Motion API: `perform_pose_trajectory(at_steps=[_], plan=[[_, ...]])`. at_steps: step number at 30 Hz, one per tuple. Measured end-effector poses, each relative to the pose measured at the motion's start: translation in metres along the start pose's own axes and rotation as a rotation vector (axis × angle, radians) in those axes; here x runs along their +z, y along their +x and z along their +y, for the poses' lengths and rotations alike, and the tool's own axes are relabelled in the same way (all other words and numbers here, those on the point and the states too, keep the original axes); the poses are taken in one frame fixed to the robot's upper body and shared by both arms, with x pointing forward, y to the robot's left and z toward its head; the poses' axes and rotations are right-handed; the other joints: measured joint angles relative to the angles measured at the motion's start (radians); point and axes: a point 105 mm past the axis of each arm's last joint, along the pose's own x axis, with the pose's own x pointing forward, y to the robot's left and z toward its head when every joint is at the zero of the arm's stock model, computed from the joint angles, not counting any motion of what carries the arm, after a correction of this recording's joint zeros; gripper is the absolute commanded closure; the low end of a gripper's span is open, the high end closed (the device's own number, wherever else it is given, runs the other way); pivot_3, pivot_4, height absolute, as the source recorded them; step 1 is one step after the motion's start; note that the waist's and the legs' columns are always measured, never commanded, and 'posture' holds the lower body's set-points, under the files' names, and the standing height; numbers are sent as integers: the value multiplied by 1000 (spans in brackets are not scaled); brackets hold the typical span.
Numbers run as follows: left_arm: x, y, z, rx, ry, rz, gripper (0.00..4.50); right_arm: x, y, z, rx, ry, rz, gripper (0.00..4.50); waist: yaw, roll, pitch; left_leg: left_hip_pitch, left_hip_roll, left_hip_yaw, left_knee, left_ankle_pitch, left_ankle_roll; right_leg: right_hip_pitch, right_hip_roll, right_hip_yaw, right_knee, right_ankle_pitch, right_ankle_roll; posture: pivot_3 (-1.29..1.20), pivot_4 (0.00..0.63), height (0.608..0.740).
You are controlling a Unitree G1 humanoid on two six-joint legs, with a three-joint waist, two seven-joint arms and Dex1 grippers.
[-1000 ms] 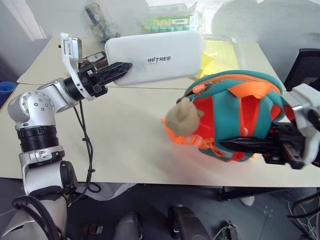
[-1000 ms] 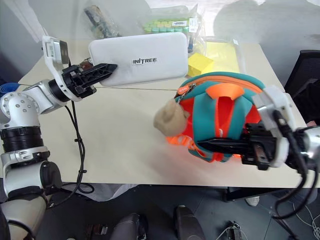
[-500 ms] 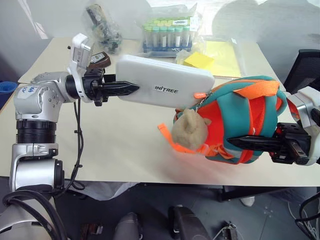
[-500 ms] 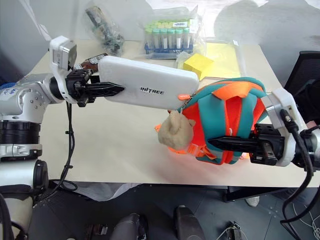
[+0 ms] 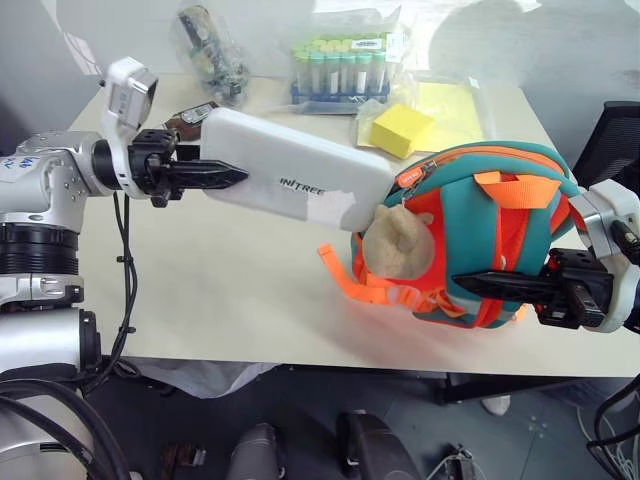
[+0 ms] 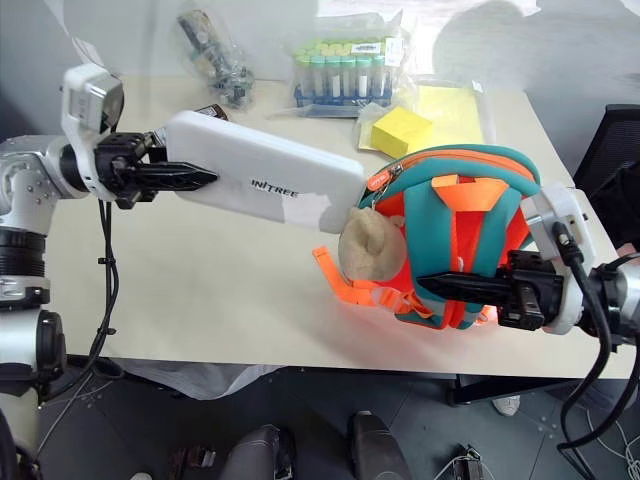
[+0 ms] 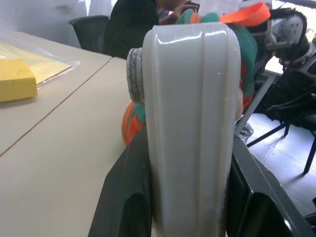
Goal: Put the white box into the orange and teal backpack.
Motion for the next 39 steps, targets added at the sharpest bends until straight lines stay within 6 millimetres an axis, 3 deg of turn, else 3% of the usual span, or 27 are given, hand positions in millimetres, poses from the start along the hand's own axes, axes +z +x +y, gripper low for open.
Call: perform_pose_trajectory(at_steps=[7,11,16,23,27,33,39], plan=[[11,15,14,-7,46,-44,3218,-7,-3,1,-4,35,4,4466,12,0,0,-3,0,0,1,-1,2,-3,1,0,-1,0,1,0,150,740],[29,17,15,-14,68,-85,3218,-10,-4,3,0,42,7,4466,14,0,0,-12,0,1,3,-1,1,-12,1,0,2,0,1,0,150,740],[33,23,14,-34,73,-95,3218,-11,-4,4,7,41,13,4466,15,0,0,-12,0,1,3,0,0,-13,1,0,3,0,1,0,150,740],[18,37,11,-80,62,-66,3218,-5,-3,4,8,15,2,4466,16,0,0,-12,0,0,4,0,1,-12,1,0,4,1,1,0,150,740],[11,37,10,-81,64,-52,3218,-6,-3,4,3,17,3,4466,16,0,0,-12,0,0,4,0,1,-12,1,0,4,1,1,0,150,740],[22,18,2,-56,76,-41,3218,-5,-3,0,-5,26,-3,4466,12,0,0,-12,1,0,4,1,1,-13,1,0,5,1,1,0,150,740],[10,24,-2,-80,120,23,3218,-2,-3,-1,-15,21,-6,4466,17,0,0,-12,0,0,7,1,1,-12,1,0,6,1,1,0,150,740]])
